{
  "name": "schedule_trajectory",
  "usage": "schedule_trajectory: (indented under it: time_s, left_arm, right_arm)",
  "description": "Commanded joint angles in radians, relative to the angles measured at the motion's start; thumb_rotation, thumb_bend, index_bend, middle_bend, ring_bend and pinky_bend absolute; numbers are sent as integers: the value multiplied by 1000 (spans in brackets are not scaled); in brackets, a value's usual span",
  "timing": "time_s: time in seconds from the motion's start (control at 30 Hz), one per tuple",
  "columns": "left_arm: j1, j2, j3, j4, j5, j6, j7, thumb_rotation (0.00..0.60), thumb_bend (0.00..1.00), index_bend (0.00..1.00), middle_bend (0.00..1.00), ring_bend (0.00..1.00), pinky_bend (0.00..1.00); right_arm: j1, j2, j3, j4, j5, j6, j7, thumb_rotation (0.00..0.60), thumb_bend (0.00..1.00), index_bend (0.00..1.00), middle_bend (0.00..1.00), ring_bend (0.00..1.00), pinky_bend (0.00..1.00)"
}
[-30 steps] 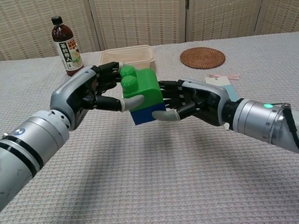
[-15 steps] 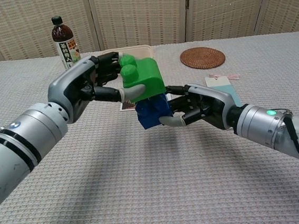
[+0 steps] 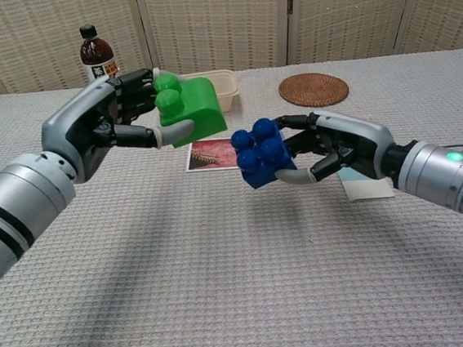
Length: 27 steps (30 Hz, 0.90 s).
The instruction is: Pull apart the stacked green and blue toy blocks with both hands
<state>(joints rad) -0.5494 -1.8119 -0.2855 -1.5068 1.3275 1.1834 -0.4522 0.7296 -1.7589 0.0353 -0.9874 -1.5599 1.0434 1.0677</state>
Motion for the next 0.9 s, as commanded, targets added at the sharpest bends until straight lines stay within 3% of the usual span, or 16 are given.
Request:
schedule_trajectory:
  time_s: [0.03,0.23,0.37,0.57,0.9]
  left_arm:
    - [20,24,18,18,9,9,-33,600,363,564,660,149,0]
    - [52,29,76,113,57,34,-94,600,365,569,669,165,0]
    - [66,3,128,239,120,65,-158,600,366,570,673,175,0]
    - [87,-41,172,397,165,105,-237,600,367,575,678,184,0]
    - [99,-93,225,527,180,73,-313,600,366,574,678,183,0]
  right_arm:
    - [-30,114,-2,-72,7,24,-109,600,404,713,651,448,89]
    - [-70,282,-28,-210,16,22,-239,600,404,713,651,448,89]
    - [-92,350,-44,-266,38,-1,-309,600,405,713,651,448,89]
    - [-112,401,-67,-302,48,-35,-391,600,405,713,651,445,88]
    - [-128,412,-81,-300,72,-94,-493,600,404,713,651,434,88]
